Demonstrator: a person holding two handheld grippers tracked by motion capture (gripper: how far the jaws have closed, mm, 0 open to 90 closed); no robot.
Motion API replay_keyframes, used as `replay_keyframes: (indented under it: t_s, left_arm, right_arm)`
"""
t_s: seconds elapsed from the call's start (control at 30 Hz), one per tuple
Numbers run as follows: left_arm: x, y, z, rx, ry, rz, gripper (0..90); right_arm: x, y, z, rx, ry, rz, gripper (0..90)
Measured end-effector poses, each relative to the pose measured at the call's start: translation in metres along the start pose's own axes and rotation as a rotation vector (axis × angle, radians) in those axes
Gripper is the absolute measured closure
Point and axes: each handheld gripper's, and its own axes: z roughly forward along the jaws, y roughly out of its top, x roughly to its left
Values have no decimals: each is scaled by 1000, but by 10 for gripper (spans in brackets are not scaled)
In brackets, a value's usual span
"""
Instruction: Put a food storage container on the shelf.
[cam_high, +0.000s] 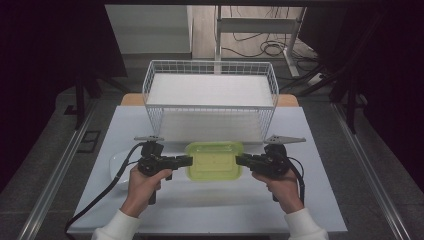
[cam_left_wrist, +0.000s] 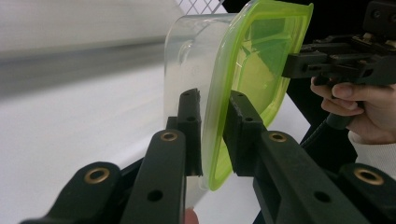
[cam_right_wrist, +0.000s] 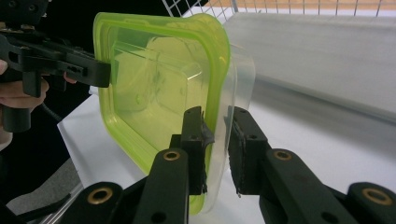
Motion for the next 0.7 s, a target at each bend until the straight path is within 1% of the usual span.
replay_keyframes:
  t_s: [0.07, 0.17, 0.3, 0.37, 0.4, 0.43, 0.63, 0.67, 0.7]
  left_arm:
    - [-1, 1, -1, -3, 1, 5, 778]
    - [-3, 2, -3, -10, 6, 12, 777]
    - [-7, 7, -6, -19, 16, 28, 777]
    - [-8, 10, -6, -24, 20, 38, 778]
    - [-9, 12, -6, -26, 20, 39, 778]
    - [-9, 13, -6, -28, 17, 42, 779]
    - [-7, 20, -8, -42, -4, 31, 779]
    - [-9, 23, -10, -46, -8, 35, 779]
    - [-9, 23, -10, -46, -8, 35, 779]
  right_arm:
    - [1, 1, -1, -3, 0, -2, 768]
    - [3, 3, -2, -12, -4, -18, 767]
    - [4, 7, -3, -15, -8, -31, 767]
    - [5, 9, -4, -22, -9, -28, 768]
    - [5, 11, -6, -27, -15, -32, 768]
    - [5, 12, -7, -34, -14, -31, 768]
    - [7, 20, -11, -55, -4, -38, 766]
    - [7, 22, -12, -60, -2, -41, 766]
    - [7, 22, -12, -60, -2, -41, 766]
